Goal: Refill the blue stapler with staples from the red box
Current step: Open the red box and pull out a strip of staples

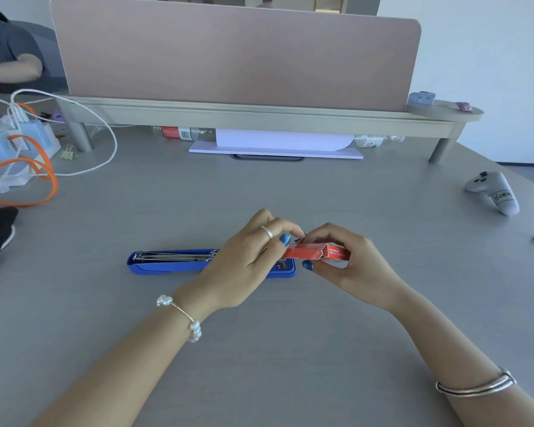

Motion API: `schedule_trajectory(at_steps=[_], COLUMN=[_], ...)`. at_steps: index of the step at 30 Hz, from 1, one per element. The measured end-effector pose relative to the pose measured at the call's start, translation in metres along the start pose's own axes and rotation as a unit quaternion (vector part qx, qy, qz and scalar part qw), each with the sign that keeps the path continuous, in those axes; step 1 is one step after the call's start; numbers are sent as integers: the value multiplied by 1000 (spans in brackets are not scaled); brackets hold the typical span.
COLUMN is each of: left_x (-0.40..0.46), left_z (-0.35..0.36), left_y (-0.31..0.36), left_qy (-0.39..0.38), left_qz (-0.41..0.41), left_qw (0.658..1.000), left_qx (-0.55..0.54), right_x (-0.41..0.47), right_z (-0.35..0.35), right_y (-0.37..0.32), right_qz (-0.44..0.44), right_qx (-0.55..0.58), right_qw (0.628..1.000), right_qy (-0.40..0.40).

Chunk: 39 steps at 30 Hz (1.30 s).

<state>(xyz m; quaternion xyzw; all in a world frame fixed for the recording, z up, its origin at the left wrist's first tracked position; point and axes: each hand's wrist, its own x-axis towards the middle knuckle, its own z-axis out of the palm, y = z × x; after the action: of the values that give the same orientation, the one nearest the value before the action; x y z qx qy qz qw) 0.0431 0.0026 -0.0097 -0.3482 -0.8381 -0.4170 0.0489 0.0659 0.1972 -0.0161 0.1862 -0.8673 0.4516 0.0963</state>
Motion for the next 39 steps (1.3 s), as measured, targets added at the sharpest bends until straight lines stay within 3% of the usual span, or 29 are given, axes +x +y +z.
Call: schedule_trajectory(at_steps=[4, 13, 22, 32, 39], left_x=[1, 2, 0, 3, 5], left_z=[-2, -1, -2, 3, 2], left_y=[0, 0, 3, 4, -5], left_qy=[-20, 33, 5, 46, 56], left_qz=[24, 27, 17, 9, -25], left_qw=[1000, 999, 999, 999, 996], left_qx=[4, 10, -46, 5, -72], right_x=[0, -1, -3, -2, 1], right_z=[-1, 0, 1, 2, -3], right_y=[2, 0, 2, -3, -2], right_qz=[5, 16, 22, 28, 11], right_qx=[8, 2, -5, 1, 6], right_qw=[1000, 1000, 1000, 1000, 999], right_qy=[3, -5, 11, -8, 53])
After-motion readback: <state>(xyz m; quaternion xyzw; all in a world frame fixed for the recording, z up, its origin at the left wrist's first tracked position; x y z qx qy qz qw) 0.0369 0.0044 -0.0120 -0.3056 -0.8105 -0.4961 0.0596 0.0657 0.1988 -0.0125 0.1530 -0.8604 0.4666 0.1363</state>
